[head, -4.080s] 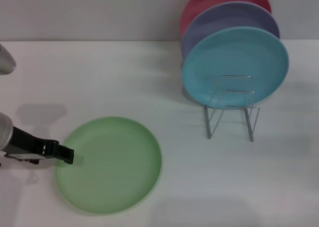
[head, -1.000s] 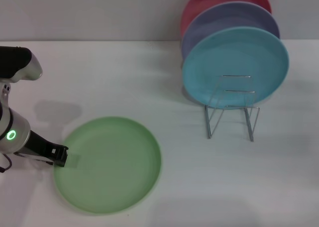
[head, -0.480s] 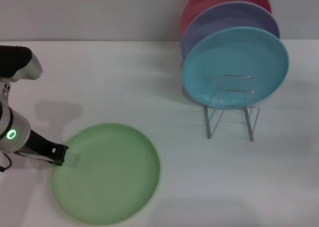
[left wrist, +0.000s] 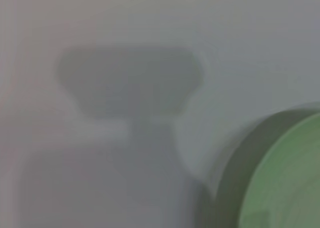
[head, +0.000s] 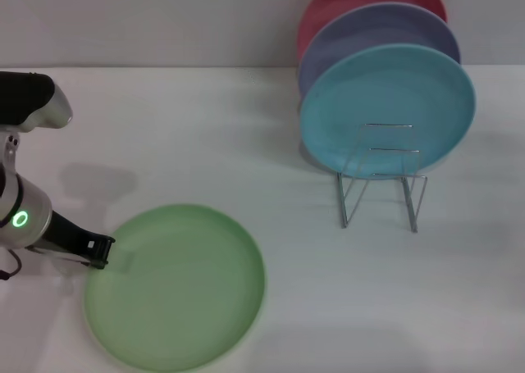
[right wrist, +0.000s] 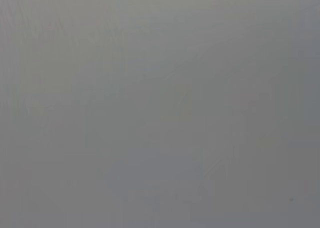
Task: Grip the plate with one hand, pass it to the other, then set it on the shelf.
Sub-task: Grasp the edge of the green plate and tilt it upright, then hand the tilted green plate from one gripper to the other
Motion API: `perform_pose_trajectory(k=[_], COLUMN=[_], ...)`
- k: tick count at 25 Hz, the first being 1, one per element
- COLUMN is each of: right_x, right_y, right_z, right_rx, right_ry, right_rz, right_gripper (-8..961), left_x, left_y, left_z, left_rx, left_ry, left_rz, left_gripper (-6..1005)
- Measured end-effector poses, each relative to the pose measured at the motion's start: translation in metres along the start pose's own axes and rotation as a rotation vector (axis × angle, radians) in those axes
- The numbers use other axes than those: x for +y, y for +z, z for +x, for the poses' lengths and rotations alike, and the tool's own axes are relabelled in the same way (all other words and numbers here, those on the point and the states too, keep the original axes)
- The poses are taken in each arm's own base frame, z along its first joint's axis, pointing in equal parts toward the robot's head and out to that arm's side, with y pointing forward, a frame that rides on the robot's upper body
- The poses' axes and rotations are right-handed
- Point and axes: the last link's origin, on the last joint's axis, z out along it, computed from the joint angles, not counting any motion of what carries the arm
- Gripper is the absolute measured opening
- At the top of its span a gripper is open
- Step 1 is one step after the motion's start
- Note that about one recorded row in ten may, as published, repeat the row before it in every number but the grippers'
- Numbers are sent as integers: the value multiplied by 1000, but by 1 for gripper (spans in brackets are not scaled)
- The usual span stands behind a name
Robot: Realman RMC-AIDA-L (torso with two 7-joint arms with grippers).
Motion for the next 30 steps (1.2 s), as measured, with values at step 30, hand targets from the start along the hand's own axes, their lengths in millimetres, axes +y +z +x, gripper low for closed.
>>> perform_pose_trajectory(k=[30], right_x=[0], right_y=[-1], right_z=[4], right_rx=[22], right_ry=[4], right_rz=[12], right_gripper=[722], left_x=[-2], left_y=[-19], left_z=[35], left_rx=[282], left_ry=[23], left_rz=[-66], left_gripper=[35])
